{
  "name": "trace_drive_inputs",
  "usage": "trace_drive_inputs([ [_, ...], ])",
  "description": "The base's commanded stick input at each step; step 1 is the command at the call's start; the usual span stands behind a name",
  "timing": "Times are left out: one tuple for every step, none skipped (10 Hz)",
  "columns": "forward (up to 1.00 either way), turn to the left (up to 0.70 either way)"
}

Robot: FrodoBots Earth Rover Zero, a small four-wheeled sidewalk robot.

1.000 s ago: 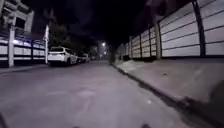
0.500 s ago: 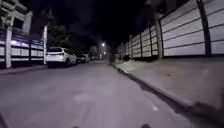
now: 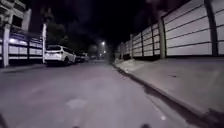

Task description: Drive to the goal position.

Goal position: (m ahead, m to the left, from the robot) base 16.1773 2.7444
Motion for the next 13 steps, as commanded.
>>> trace_drive_inputs([
  [0.5,0.0],
  [0.5,0.0],
  [0.5,0.0],
  [0.5,0.0],
  [0.5,0.0],
  [0.5,0.0],
  [0.5,0.0],
  [0.5,0.0],
  [0.5,0.0],
  [0.5,0.0],
  [0.5,0.0],
  [0.5,0.0],
  [0.5,0.0],
])
